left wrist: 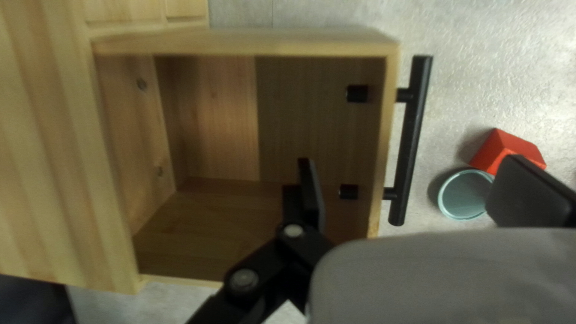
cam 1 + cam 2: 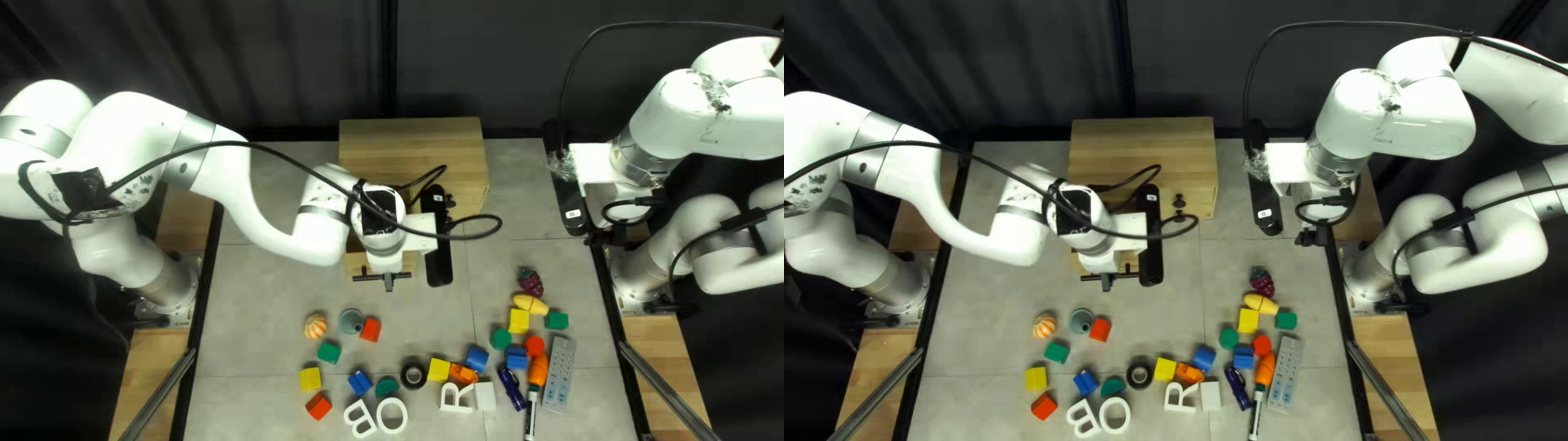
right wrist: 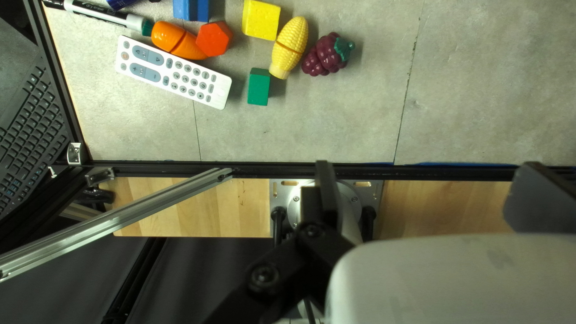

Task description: Open drawers and place objects into drawer and close

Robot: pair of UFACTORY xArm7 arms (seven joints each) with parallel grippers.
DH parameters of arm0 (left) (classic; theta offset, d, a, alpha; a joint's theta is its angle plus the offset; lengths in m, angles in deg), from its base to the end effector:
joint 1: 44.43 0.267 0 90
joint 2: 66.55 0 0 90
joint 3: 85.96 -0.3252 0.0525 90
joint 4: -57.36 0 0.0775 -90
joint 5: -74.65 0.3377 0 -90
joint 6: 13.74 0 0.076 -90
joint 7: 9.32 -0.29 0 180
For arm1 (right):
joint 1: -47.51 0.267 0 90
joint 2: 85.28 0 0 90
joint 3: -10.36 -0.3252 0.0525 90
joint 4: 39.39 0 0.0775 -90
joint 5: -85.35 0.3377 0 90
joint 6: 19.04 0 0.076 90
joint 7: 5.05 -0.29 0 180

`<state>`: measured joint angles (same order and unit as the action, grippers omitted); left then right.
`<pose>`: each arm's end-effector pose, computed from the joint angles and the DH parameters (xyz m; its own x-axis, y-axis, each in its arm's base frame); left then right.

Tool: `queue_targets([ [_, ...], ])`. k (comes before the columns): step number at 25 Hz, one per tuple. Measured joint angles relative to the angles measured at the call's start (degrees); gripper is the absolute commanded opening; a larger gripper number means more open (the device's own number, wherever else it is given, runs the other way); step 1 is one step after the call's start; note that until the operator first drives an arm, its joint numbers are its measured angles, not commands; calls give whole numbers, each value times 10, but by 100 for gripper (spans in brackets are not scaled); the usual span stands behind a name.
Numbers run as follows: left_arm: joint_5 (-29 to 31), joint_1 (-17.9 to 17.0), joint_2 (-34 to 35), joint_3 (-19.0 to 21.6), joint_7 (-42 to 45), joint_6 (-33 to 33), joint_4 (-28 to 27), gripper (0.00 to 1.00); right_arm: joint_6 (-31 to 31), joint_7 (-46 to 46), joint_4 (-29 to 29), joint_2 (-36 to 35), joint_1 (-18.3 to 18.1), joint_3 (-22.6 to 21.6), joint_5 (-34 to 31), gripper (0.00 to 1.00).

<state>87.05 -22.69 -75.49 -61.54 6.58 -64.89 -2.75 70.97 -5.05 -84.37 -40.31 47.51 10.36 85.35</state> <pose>0.4953 0.0097 0.1466 0.9943 0.0990 0.0399 0.1025 -0.9898 -0.0989 0.2208 0.0000 0.3213 1.0000 0.0000 -0.0010 0.0000 -1.0000 0.0000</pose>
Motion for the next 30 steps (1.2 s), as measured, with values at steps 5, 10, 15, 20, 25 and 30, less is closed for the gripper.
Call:
queue_targets([
  [5, -32, 9, -1, 1, -17, 7, 7, 100, 0, 0, 0, 0, 0, 0, 0, 100],
  [10, -65, 14, 10, 6, -42, 9, 13, 100, 0, 0, 0, 0, 0, 0, 0, 100],
  [15, -84, 16, 9, 10, -61, 11, 13, 100, 0, 0, 0, 0, 0, 0, 0, 100],
  [20, -103, 19, 6, 14, -84, 10, 10, 100, 0, 0, 0, 0, 0, 0, 0, 100],
  [25, -114, 20, 2, 18, -101, 5, 6, 100, 0, 0, 0, 0, 0, 0, 0, 100],
  [30, -117, 20, -3, 19, -108, -3, -2, 100, 0, 0, 0, 0, 0, 0, 0, 100],
])
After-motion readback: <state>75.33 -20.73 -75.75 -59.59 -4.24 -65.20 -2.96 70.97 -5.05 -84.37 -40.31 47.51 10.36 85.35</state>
